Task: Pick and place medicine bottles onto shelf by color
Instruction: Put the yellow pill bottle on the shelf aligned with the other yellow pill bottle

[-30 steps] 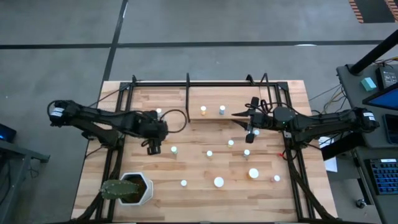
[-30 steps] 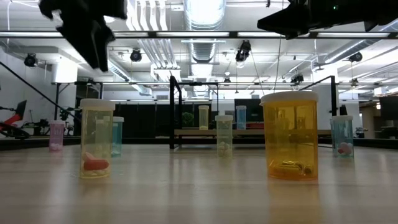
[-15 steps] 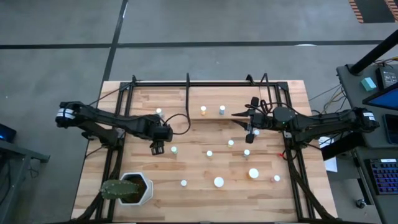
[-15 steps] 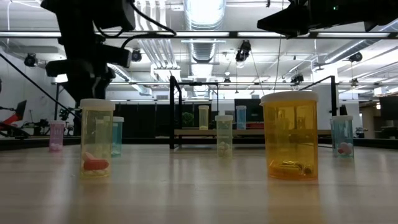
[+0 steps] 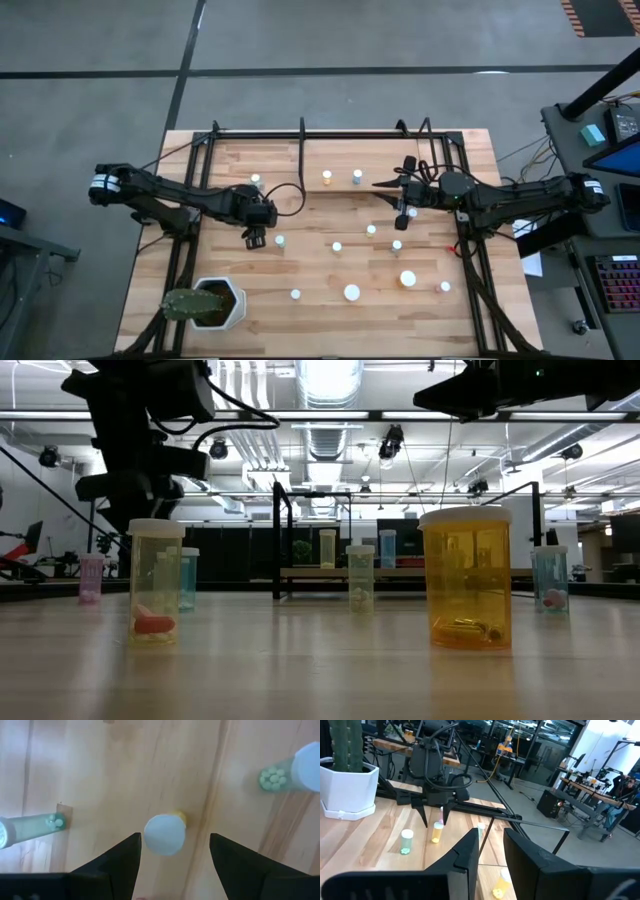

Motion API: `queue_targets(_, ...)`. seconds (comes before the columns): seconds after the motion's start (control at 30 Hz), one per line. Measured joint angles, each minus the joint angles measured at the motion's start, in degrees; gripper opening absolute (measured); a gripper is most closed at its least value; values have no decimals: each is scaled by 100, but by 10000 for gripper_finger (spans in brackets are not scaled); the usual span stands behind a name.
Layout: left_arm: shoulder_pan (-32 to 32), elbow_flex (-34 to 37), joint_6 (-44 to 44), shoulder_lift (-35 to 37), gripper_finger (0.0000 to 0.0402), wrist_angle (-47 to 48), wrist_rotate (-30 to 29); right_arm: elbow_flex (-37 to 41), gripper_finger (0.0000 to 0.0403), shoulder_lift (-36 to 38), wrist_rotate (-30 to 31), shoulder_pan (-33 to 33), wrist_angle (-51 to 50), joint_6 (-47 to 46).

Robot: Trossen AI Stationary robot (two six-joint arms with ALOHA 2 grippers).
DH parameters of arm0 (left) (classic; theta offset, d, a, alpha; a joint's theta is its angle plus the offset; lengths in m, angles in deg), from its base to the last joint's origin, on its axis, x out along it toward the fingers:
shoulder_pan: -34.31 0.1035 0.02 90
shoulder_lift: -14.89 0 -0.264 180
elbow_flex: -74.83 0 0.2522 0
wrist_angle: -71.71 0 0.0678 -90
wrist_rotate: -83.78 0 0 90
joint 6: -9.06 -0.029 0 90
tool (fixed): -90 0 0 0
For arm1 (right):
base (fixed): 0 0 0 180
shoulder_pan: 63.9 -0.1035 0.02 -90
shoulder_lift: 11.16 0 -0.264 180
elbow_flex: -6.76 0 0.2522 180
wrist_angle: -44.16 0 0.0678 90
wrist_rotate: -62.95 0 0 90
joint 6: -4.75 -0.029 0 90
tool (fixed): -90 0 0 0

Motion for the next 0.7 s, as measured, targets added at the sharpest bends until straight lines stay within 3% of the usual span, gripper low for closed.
queue_targets(0.17, 2, -3, -34, 0, 205, -209, -1, 0, 81, 0, 0, 0, -13, -56)
queue_targets(0.7, 37, -98, -7, 2, 98, -164, -11, 2, 78, 0, 2, 7, -85, -58)
